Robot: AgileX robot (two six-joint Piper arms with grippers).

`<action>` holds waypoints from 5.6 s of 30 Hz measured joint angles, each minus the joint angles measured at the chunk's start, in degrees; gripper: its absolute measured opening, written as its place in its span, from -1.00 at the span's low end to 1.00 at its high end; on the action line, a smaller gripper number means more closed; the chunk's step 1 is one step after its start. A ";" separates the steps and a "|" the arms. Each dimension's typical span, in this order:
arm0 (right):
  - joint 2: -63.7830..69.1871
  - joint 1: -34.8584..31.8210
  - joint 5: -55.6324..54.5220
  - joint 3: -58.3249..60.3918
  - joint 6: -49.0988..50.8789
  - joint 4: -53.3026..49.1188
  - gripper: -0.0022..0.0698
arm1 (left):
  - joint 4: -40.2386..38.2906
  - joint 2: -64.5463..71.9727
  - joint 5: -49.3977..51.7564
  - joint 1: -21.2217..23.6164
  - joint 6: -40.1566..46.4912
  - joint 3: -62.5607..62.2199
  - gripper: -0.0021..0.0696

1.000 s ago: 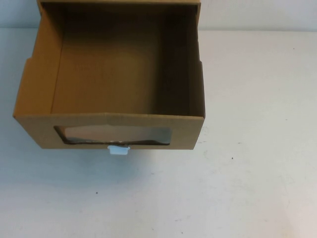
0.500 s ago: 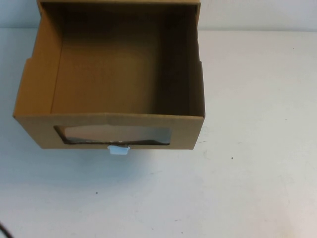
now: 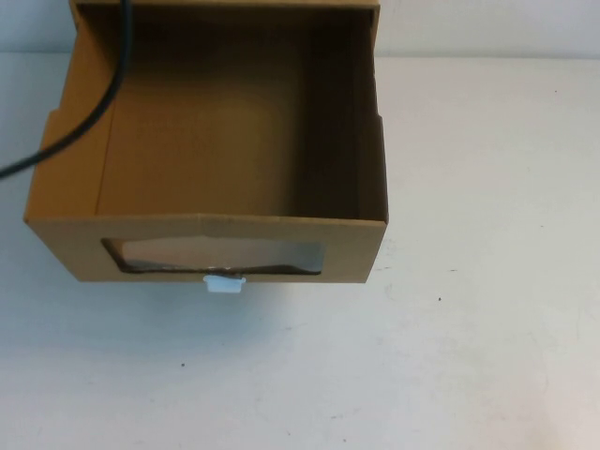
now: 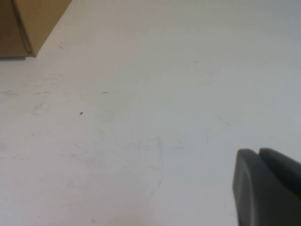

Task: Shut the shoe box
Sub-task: Press the shoe box with left arm, then close the shoe box with your right arm

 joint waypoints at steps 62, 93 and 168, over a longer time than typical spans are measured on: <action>38.41 0.00 28.91 -38.14 -11.57 29.78 -0.97 | -0.65 53.26 21.01 -1.65 -4.41 -54.69 -0.96; 85.50 45.69 18.42 -77.31 -0.59 8.95 -0.97 | -0.79 53.26 21.45 -1.65 -5.21 -54.69 -0.96; 117.07 27.29 27.97 -122.85 -17.79 30.23 -0.97 | -1.10 53.26 21.97 -1.65 -5.35 -54.82 -0.96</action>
